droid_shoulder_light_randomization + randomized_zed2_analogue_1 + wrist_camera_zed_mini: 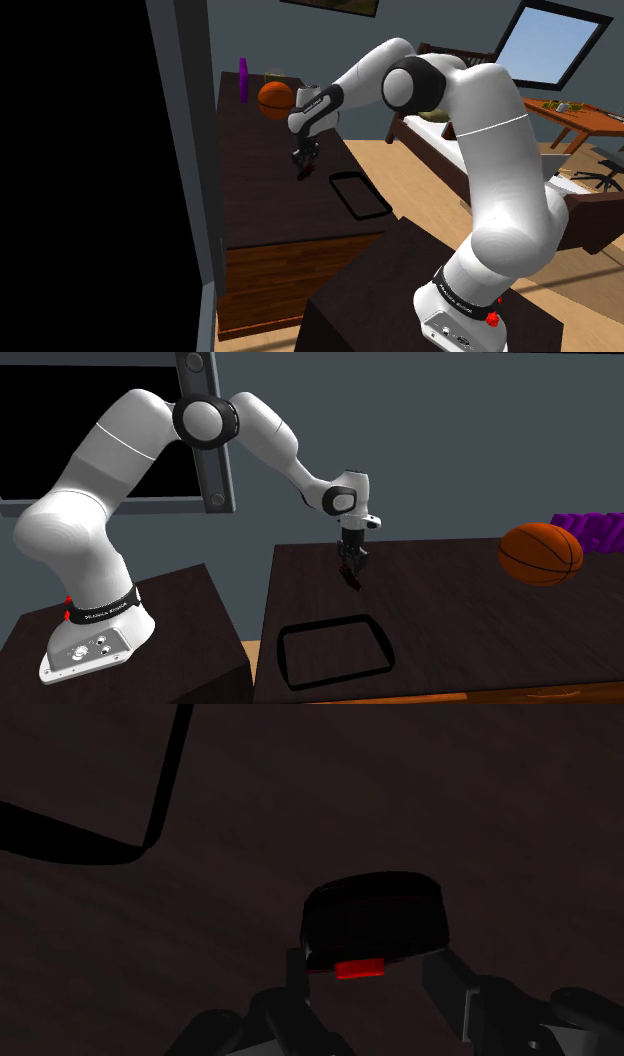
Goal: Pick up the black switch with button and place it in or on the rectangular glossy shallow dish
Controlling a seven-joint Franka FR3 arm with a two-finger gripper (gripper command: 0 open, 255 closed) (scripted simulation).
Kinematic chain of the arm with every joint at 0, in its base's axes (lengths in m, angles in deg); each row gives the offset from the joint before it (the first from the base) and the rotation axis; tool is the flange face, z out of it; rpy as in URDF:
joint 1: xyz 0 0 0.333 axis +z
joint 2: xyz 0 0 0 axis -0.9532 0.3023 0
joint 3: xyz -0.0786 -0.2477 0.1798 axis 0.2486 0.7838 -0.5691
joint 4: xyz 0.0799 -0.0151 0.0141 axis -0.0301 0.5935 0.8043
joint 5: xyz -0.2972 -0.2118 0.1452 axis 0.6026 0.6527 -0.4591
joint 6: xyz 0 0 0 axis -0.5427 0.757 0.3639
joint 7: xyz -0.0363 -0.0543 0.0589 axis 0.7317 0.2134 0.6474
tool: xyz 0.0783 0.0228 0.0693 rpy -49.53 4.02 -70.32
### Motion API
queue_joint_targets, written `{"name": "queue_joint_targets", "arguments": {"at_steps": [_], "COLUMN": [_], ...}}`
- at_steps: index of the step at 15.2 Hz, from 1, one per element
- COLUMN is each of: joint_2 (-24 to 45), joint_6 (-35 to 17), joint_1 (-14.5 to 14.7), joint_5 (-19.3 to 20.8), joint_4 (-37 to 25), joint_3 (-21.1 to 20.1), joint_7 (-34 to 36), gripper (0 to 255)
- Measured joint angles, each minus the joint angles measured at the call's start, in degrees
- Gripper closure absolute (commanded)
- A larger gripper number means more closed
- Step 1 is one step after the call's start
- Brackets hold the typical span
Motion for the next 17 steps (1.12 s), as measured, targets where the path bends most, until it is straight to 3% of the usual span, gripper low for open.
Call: {"name": "queue_joint_targets", "arguments": {"at_steps": [7, 17], "joint_2": [-4.23, -16.88], "joint_6": [2.39, -7.83], "joint_1": [-0.07, -5.38], "joint_5": [0.17, 1.08], "joint_4": [1.79, 24.09], "joint_3": [0.23, 2.67], "joint_7": [-0.51, -7.67], "gripper": [255, 255]}}
